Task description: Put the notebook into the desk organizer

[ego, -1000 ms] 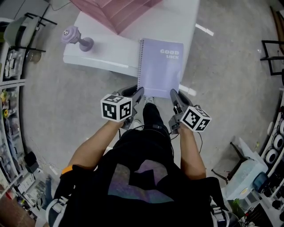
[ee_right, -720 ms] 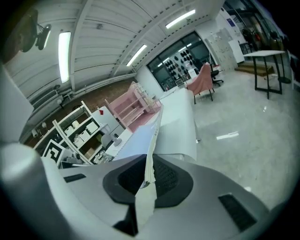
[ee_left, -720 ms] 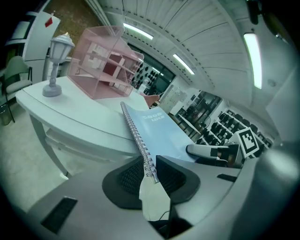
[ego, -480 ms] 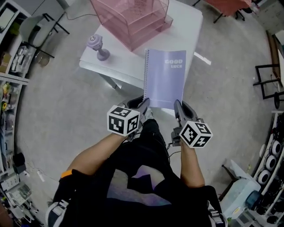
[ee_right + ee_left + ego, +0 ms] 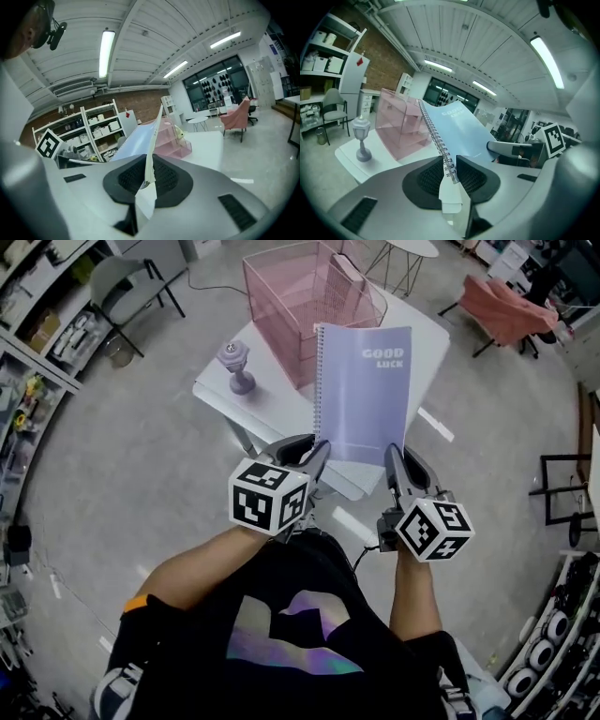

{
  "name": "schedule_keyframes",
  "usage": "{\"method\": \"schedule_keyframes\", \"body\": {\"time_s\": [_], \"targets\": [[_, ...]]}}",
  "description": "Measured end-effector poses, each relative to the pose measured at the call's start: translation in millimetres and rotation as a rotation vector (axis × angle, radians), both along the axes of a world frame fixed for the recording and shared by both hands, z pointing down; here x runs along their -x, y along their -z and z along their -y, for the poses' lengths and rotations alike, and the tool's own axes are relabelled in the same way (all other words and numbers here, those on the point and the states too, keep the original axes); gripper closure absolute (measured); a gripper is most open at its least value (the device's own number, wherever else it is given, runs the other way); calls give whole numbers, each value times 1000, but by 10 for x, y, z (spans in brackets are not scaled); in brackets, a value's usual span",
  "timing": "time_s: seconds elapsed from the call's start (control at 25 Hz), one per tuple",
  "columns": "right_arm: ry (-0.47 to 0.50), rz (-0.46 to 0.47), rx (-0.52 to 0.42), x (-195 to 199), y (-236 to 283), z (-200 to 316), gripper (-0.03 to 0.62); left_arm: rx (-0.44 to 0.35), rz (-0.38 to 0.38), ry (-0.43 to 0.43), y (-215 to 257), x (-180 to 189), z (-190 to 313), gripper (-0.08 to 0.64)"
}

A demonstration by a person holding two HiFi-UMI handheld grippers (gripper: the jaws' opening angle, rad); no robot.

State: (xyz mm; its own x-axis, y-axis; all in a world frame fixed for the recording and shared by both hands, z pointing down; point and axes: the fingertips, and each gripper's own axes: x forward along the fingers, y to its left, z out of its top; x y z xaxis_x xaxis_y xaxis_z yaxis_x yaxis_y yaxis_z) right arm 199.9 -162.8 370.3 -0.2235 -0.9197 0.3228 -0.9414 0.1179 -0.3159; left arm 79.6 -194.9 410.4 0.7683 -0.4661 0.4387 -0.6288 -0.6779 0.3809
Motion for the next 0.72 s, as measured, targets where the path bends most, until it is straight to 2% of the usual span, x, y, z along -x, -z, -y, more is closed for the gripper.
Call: {"method": "schedule_keyframes", "body": {"time_s": [0.2, 0.48, 0.72], "targets": [[81, -49, -37, -165, 333, 508, 551, -48, 21, 68, 325, -170, 428, 468], [201, -100, -74, -434, 672, 1381, 551, -92, 97, 206, 681, -453, 1151, 463], [275, -138, -73, -330, 846, 2154, 549, -91, 159, 305, 886, -372, 1789, 459]]}}
